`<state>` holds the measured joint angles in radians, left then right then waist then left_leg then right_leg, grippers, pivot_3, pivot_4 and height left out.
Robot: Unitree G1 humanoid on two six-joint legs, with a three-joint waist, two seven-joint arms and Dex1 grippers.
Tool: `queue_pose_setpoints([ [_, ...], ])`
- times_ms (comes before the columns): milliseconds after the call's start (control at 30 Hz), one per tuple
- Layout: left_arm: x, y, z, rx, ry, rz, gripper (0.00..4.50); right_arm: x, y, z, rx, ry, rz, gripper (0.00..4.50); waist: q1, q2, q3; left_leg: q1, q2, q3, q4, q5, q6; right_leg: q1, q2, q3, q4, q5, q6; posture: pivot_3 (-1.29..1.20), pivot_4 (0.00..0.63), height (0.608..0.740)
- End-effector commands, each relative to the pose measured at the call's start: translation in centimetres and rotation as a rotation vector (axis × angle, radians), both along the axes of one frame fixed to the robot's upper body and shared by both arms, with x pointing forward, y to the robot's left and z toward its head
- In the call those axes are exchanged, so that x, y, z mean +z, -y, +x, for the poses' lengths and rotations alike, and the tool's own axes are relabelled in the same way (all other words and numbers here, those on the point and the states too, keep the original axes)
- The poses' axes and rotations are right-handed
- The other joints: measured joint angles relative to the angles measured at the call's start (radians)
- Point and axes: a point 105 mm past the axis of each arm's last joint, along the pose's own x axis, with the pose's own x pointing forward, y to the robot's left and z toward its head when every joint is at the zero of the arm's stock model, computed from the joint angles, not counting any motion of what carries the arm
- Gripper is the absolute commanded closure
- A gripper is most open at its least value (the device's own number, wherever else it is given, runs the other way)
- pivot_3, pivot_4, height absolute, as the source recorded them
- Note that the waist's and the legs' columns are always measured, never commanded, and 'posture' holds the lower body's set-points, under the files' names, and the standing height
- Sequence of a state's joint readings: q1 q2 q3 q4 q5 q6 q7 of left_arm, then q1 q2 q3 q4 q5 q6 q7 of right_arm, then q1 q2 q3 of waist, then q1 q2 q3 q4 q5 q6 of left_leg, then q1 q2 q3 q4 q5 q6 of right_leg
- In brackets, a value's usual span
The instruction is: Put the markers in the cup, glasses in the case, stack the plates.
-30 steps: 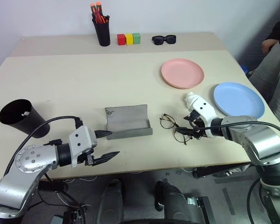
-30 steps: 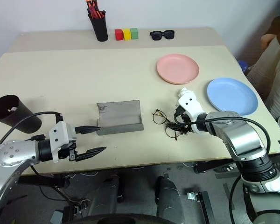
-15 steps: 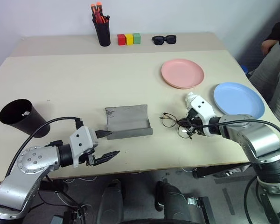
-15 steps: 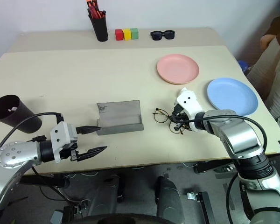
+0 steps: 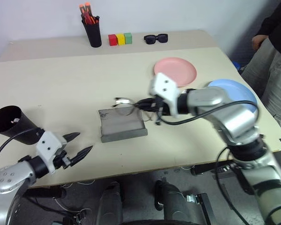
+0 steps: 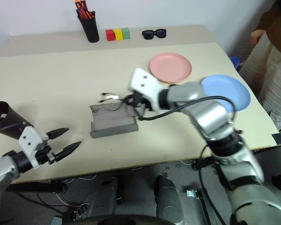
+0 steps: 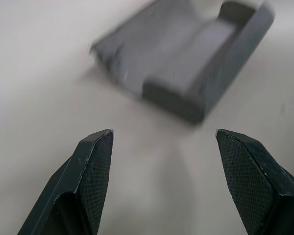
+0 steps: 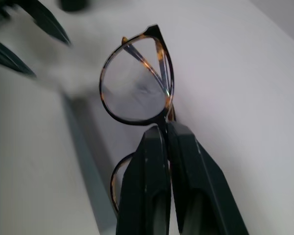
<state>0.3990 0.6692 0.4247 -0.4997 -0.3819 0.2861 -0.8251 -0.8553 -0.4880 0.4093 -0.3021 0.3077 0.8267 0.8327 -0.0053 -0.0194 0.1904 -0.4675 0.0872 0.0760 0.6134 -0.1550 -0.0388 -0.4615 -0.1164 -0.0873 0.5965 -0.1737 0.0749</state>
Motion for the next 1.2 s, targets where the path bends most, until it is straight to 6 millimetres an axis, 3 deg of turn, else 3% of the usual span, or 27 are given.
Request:
queue_pose_setpoints([
  [33, 1.4, -0.7, -0.6, 0.019, 0.072, 0.008, 1.07, 0.0, -1.8, 0.4, 0.068, 0.081, -0.026, 4.44, 0.000, -0.001, 0.000, 0.000, 0.000, 0.000, 0.000, 0.000, 0.000, -0.001, 0.000, 0.000, -0.001, 0.000, 0.000, 0.00, 0.150, 0.740],
  [167, 1.8, -0.7, -1.3, 0.030, 0.101, -0.014, 1.07, -1.8, -2.1, 1.9, 0.066, 0.086, -0.082, 4.44, -0.004, -0.001, -0.001, -0.001, 0.000, 0.002, 0.000, 0.000, 0.000, 0.001, 0.000, 0.000, -0.003, 0.000, 0.000, 0.00, 0.150, 0.740],
  [433, 1.1, -0.1, -2.1, 0.029, 0.085, -0.028, 1.07, -3.1, -1.5, 2.1, 0.067, 0.065, -0.116, 4.44, -0.007, -0.001, -0.001, -0.002, 0.001, 0.002, -0.001, 0.000, 0.000, -0.002, 0.000, 0.000, 0.000, 0.001, -0.001, 0.00, 0.150, 0.740],
  [767, 1.3, 0.8, -1.0, -0.001, 0.086, -0.025, 1.07, -4.6, -1.3, 1.8, 0.060, 0.030, -0.152, 4.44, -0.006, 0.000, -0.001, -0.002, 0.001, 0.003, -0.001, 0.000, 0.000, -0.003, 0.000, 0.000, 0.000, 0.000, 0.000, 0.00, 0.150, 0.740],
  [867, 1.4, 0.8, -0.7, -0.008, 0.089, -0.026, 1.07, -4.5, -1.4, 2.3, 0.034, 0.036, -0.137, 3.50, -0.007, 0.000, -0.001, -0.003, 0.001, 0.003, -0.001, 0.000, 0.000, -0.003, 0.000, 0.000, 0.000, 0.000, 0.000, 0.00, 0.150, 0.740],
  [1000, 1.8, 0.4, -0.4, 0.010, 0.108, -0.060, 1.07, -3.2, -1.2, 2.1, 0.042, 0.068, -0.095, 1.56, -0.007, 0.000, -0.001, -0.003, 0.001, 0.003, -0.002, 0.000, 0.000, -0.003, 0.000, 0.000, 0.000, 0.001, -0.001, 0.00, 0.150, 0.740],
  [1133, 3.0, 0.5, 0.9, 0.052, 0.108, -0.169, 1.07, -1.2, -0.5, 1.7, 0.065, 0.110, -0.036, 1.56, -0.001, 0.000, -0.001, -0.003, 0.001, 0.003, -0.001, 0.000, 0.000, -0.003, 0.000, 0.000, 0.000, 0.001, -0.001, 0.00, 0.150, 0.740],
  [1200, 4.0, 1.2, 2.5, 0.051, 0.108, -0.230, 1.64, -0.6, 0.2, 1.5, 0.070, 0.134, -0.017, 1.50, 0.009, 0.000, -0.001, -0.003, 0.001, 0.003, -0.001, 0.000, 0.000, -0.002, 0.000, 0.000, 0.000, 0.000, 0.000, 0.00, 0.150, 0.740],
])
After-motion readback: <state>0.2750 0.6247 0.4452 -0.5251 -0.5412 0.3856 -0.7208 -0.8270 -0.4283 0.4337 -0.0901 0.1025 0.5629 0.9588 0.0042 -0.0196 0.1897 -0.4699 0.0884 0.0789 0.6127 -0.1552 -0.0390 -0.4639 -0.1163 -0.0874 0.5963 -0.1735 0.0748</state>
